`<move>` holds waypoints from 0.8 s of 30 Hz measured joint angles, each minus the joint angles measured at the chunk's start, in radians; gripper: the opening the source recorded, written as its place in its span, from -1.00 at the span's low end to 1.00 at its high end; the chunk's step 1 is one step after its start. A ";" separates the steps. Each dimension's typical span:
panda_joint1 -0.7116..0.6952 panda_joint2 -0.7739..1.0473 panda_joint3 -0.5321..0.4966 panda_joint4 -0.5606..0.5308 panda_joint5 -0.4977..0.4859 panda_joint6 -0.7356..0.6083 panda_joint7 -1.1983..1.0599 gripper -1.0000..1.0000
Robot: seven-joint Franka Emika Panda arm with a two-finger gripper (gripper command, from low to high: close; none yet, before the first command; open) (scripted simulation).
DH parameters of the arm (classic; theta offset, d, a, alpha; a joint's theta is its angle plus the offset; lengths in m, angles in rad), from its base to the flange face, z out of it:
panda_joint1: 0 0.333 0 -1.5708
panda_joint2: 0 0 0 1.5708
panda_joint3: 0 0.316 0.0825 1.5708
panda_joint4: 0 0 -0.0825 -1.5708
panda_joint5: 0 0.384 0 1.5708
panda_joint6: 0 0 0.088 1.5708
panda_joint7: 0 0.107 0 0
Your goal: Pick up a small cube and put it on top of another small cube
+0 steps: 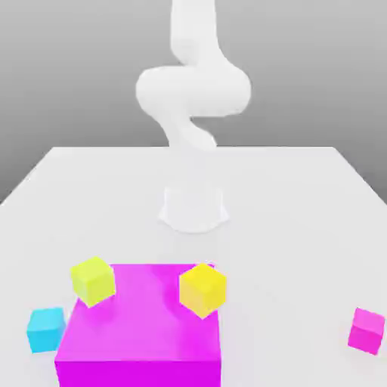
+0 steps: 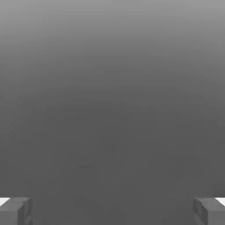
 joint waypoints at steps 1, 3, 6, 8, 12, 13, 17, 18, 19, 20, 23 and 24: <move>-0.024 0.039 0.003 -0.007 -0.006 0.016 0.036 0.00; -0.070 0.114 0.008 -0.021 -0.017 0.047 0.105 0.00; -0.132 0.224 0.011 -0.040 -0.034 0.091 0.207 0.00; -0.169 0.297 0.008 -0.054 -0.046 0.121 0.275 0.00; -0.235 0.442 -0.006 -0.080 -0.064 0.180 0.407 0.00; -0.249 0.478 -0.012 -0.086 -0.068 0.194 0.439 0.00; -0.302 0.623 -0.046 -0.113 -0.068 0.254 0.558 0.00; -0.319 0.659 -0.054 -0.119 -0.063 0.269 0.584 0.00; -0.338 0.695 -0.061 -0.126 -0.056 0.285 0.609 0.00; -0.357 0.731 -0.066 -0.133 -0.048 0.300 0.632 0.00; -0.379 0.839 -0.081 -0.153 -0.005 0.345 0.691 0.00; -0.387 0.875 -0.085 -0.159 0.014 0.360 0.706 0.00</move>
